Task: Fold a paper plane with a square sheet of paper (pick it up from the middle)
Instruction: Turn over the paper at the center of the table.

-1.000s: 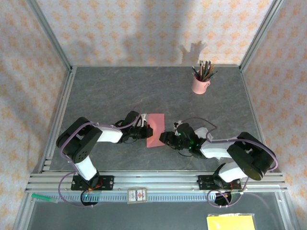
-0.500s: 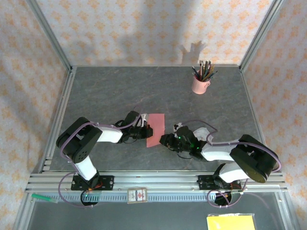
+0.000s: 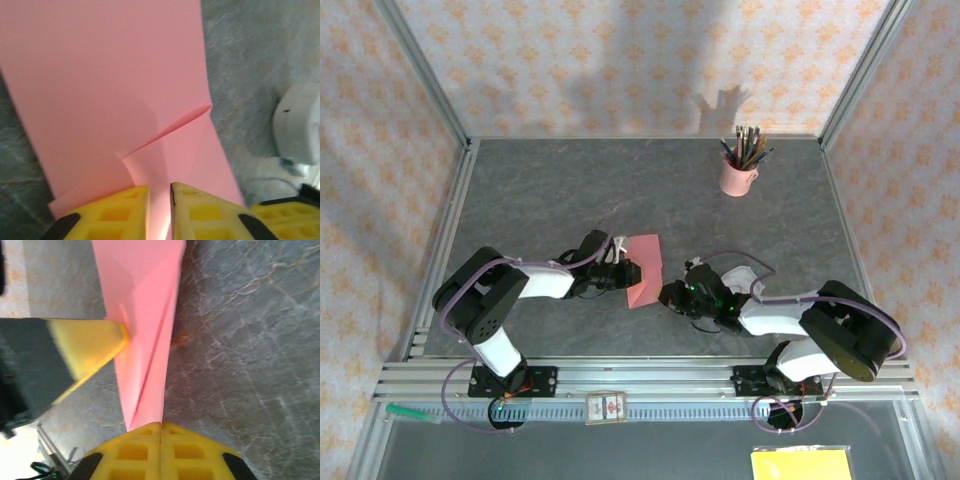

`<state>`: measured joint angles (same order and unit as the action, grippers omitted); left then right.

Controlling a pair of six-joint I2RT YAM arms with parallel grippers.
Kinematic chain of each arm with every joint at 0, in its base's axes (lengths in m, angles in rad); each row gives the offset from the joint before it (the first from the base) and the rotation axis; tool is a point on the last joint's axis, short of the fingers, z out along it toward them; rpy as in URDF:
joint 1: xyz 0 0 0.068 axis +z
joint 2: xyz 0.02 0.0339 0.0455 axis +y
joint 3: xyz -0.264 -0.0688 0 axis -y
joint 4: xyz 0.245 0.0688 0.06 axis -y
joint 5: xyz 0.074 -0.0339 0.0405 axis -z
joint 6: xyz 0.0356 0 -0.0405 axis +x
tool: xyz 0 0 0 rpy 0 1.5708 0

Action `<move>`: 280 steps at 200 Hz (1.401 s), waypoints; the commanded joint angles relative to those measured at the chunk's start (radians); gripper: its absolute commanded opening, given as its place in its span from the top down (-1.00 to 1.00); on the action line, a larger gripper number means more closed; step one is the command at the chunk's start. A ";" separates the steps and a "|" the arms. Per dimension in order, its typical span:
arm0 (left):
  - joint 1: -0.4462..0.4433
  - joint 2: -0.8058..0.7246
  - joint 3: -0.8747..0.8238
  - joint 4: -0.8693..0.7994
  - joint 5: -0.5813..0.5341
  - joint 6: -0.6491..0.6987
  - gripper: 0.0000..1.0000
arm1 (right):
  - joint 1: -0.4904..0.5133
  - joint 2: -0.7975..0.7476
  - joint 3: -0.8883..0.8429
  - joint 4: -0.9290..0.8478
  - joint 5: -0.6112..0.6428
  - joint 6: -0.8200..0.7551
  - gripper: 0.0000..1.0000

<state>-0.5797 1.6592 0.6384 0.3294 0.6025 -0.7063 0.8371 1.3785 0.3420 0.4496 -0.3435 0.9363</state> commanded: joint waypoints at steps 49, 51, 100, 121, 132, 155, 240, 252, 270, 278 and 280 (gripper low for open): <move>0.083 -0.206 0.101 -0.053 0.044 -0.070 0.32 | -0.082 -0.087 0.364 -0.692 0.128 -0.510 1.00; 0.090 -0.213 0.099 -0.056 0.043 -0.069 0.32 | -0.084 -0.085 0.380 -0.719 0.138 -0.527 1.00; 0.222 -0.359 0.008 -0.134 -0.005 -0.055 0.32 | 0.018 -0.011 0.629 -1.052 0.311 -0.723 1.00; 0.247 -0.397 -0.023 -0.164 -0.028 -0.044 0.32 | 0.086 0.049 0.661 -1.043 0.315 -0.719 1.00; 0.250 -0.407 -0.033 -0.179 -0.039 -0.037 0.32 | 0.111 0.073 0.663 -1.020 0.307 -0.710 1.00; 0.250 -0.419 -0.050 -0.204 -0.047 -0.028 0.32 | 0.126 0.102 0.648 -0.997 0.290 -0.696 1.00; 0.250 -0.398 -0.074 -0.197 -0.043 -0.031 0.32 | 0.127 0.090 0.563 -0.914 0.149 -0.753 1.00; 0.249 -0.393 -0.072 -0.199 -0.039 -0.038 0.32 | 0.126 0.068 0.534 -0.876 0.101 -0.777 1.00; 0.243 -0.382 -0.066 -0.181 -0.018 -0.064 0.33 | 0.127 0.041 0.489 -0.821 0.048 -0.796 0.98; 0.235 -0.375 -0.062 -0.165 -0.010 -0.080 0.33 | 0.127 0.031 0.469 -0.795 0.036 -0.801 0.97; 0.233 -0.372 -0.061 -0.161 -0.008 -0.084 0.33 | 0.128 0.028 0.464 -0.788 0.034 -0.800 0.96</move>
<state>-0.3336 1.2667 0.5671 0.1448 0.5686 -0.7582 0.9615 1.4666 0.8513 -0.4381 -0.2310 0.1799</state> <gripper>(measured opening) 0.336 0.043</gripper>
